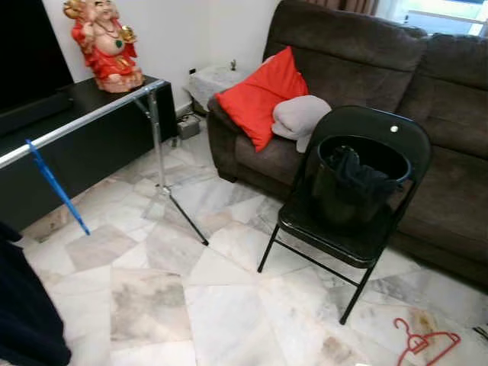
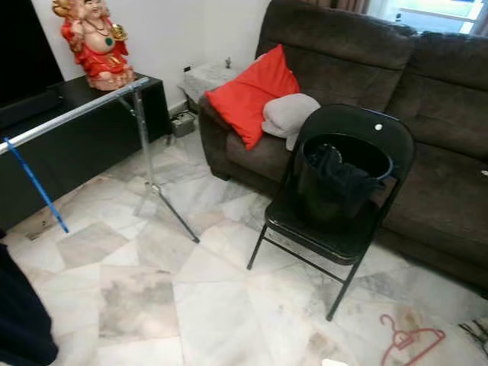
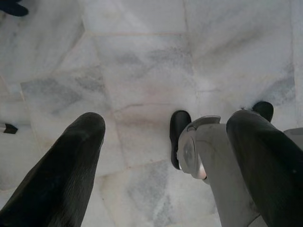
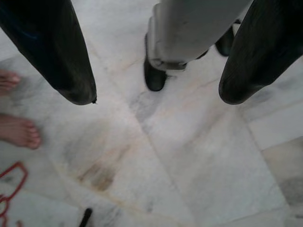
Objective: Hang hanger
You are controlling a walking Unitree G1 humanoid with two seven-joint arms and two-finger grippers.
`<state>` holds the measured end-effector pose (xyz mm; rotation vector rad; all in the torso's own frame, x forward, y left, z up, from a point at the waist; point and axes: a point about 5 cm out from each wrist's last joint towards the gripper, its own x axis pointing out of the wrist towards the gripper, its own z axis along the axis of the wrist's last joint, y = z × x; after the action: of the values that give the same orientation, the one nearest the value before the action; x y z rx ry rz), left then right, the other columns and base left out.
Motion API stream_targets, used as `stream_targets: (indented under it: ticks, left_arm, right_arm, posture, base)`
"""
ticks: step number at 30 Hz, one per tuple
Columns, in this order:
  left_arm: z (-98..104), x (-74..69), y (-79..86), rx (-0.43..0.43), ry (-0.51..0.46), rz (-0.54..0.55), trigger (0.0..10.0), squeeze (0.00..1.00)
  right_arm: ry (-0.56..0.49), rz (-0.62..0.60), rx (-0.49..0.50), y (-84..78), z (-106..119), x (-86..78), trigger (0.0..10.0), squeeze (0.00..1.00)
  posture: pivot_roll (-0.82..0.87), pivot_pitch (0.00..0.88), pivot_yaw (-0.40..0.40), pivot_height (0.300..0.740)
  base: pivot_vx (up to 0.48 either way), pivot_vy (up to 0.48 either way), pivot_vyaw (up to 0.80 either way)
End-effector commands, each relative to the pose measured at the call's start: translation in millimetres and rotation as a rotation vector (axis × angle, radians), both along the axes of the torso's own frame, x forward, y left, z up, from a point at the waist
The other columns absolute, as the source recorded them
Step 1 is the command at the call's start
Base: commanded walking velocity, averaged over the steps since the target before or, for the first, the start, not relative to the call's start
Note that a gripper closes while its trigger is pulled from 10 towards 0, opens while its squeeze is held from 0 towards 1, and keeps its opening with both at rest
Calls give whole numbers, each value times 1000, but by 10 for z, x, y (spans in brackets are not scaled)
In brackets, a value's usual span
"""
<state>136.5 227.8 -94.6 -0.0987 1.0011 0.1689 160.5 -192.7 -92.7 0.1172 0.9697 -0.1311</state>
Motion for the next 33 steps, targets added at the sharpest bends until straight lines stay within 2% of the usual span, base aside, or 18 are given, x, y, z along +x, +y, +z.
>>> stream_targets:
  ticks: [1,17,23,33]
  left_arm:
    - [6,17,0,-5,-5,3,10000,0]
    - [16,37,11,-5,-8,-13,10000,0]
    - [25,59,18,-2,-13,-13,10000,0]
    - [32,70,27,-4,-16,-11,10000,0]
  right_arm:
    - [16,-8,-5,-20,-20,-56,10000,0]
    - [14,-17,-1,10,-23,-50,10000,0]
    - [9,-13,0,31,-18,-32,10000,0]
    - [-4,-26,-1,26,-3,2,10000,0]
  posture:
    - [40,25,18,740]
    - [36,0,29,740]
    - [44,0,31,740]
    - [40,6,33,740]
  base:
    - [0,0,0]
    - [285,0,0]
    - [309,0,-650]
    - [309,0,0]
